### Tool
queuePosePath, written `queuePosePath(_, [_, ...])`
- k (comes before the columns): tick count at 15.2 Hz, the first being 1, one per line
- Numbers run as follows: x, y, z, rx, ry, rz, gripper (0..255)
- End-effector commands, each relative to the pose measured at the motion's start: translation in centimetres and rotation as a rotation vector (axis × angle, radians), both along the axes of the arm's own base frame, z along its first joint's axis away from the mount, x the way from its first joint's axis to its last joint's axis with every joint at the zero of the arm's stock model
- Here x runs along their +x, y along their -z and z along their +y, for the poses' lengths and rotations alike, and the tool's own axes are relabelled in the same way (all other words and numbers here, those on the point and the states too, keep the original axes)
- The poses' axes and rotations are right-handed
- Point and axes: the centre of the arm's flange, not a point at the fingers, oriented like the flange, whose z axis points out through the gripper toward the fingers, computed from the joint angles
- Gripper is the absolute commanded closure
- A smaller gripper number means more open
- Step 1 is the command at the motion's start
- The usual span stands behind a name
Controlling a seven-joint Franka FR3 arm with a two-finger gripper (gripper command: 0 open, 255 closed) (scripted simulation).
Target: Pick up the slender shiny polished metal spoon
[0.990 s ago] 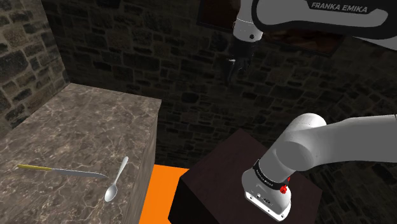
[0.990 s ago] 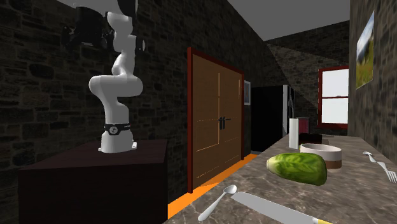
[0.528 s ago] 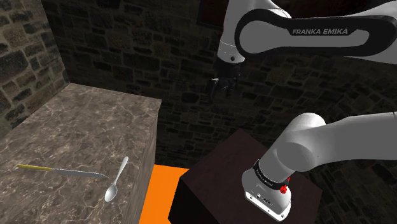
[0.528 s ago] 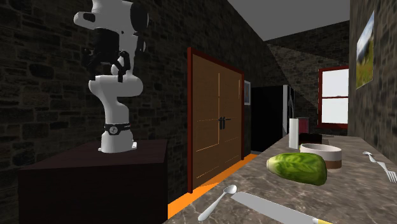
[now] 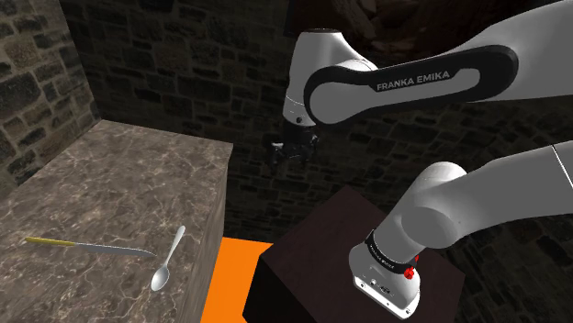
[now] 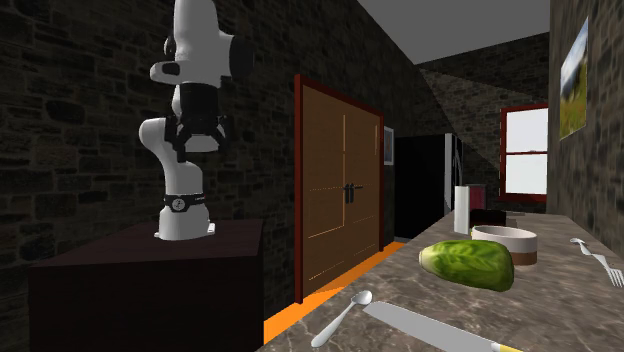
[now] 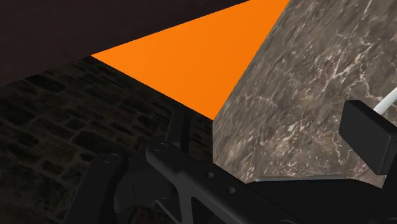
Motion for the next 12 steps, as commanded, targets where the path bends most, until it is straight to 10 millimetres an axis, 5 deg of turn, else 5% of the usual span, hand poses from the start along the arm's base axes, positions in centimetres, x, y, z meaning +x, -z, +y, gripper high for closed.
queuePosePath(1, [0.1, 1.7, 1.8, 0.013, 0.039, -0.003, 0])
queuePosePath(12, [3.3, 11.2, 11.1, 0.077, 0.238, -0.010, 0])
